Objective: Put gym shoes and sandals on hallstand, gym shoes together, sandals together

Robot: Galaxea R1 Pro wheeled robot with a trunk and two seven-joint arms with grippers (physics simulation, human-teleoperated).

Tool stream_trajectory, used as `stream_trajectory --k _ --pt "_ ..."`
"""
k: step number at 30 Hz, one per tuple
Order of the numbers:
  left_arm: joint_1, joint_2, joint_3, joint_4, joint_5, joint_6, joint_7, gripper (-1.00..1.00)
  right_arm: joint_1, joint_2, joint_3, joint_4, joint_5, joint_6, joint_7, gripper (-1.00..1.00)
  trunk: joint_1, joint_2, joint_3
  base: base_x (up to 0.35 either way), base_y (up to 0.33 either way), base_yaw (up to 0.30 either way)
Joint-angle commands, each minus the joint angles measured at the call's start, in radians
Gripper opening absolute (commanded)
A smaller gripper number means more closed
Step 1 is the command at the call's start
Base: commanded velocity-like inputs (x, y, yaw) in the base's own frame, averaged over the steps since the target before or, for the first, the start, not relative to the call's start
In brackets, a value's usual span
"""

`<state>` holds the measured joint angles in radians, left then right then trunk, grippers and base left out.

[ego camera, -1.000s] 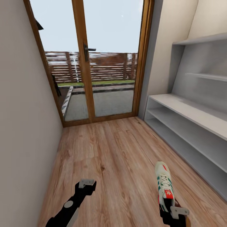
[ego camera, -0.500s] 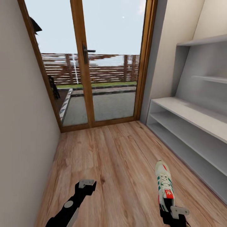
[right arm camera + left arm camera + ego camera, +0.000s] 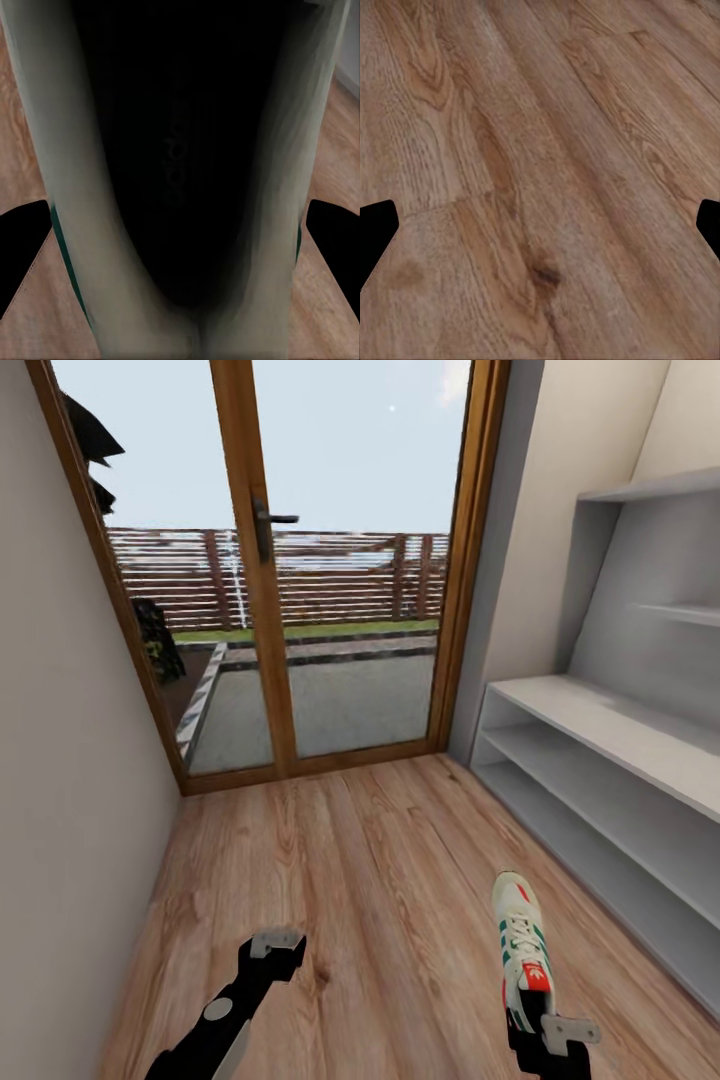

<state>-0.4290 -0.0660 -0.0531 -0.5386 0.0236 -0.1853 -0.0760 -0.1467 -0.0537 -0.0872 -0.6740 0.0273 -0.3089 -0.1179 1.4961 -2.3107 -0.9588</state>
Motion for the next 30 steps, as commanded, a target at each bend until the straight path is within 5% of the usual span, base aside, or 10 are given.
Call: stream_trajectory --k 1,30 --pt "-0.001 0.000 -0.001 0.004 0.003 -0.003 -0.002 1.00 -0.001 0.000 0.000 0.001 0.003 -0.002 -0.004 -1.00 0.000 0.000 -0.001 0.337 0.000 0.000" --pt "-0.001 0.000 0.000 0.009 0.003 -0.020 -0.002 1.00 -0.001 0.000 -0.001 0.001 0.003 -0.002 -0.006 -1.00 0.000 0.000 -0.001 0.337 0.000 0.000"
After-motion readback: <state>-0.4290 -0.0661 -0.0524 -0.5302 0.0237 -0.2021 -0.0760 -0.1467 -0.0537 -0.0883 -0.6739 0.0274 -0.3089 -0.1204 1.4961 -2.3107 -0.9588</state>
